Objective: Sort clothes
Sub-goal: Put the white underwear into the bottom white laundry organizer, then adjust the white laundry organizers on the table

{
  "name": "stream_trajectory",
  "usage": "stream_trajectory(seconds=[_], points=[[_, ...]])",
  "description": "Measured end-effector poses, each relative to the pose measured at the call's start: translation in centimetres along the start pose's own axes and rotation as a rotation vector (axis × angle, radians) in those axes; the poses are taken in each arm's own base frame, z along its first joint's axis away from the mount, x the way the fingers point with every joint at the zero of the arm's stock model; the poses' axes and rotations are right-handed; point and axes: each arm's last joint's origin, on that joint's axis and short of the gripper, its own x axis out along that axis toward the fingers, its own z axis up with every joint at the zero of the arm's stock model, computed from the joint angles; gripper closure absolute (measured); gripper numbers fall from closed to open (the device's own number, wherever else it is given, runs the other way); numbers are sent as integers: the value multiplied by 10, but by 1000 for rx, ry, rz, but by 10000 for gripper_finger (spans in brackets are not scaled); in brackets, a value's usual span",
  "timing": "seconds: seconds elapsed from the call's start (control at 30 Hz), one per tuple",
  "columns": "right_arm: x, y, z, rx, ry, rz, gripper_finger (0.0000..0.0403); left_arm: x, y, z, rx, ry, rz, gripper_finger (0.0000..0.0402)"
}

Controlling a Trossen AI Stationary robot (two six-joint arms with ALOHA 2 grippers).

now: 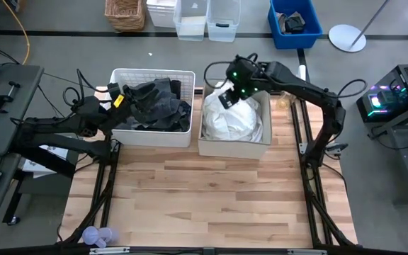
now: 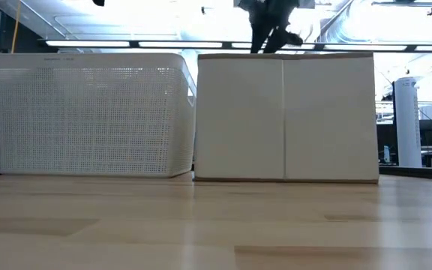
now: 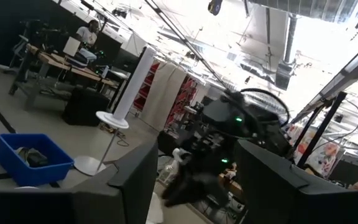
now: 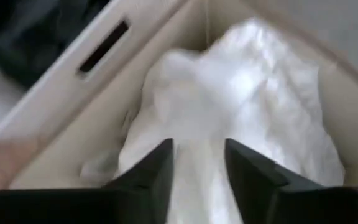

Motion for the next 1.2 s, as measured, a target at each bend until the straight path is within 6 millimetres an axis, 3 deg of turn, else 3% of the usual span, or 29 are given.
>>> stream_trajectory(seconds=[0.23,0.47,0.6,0.77,0.83,0.9,1.0,1.2], points=[[-22,26,-27,-157,126,-23,172,0,0,0,1,1,0,201],[-33,48,-59,-315,209,-109,169,0,1,-3,18,30,4,201],[-55,60,-76,-324,178,-70,217,0,2,-6,34,56,4,201],[-86,90,-107,-295,94,70,376,0,2,-7,40,65,6,201],[-89,108,-123,-314,92,124,385,0,2,-7,41,65,6,201],[-80,124,-141,-339,98,119,390,0,2,-7,52,64,6,201],[-46,139,-169,-347,115,48,399,0,2,-7,72,67,-4,201],[13,126,-203,-246,201,-112,400,-4,-7,-17,127,230,-302,202]])
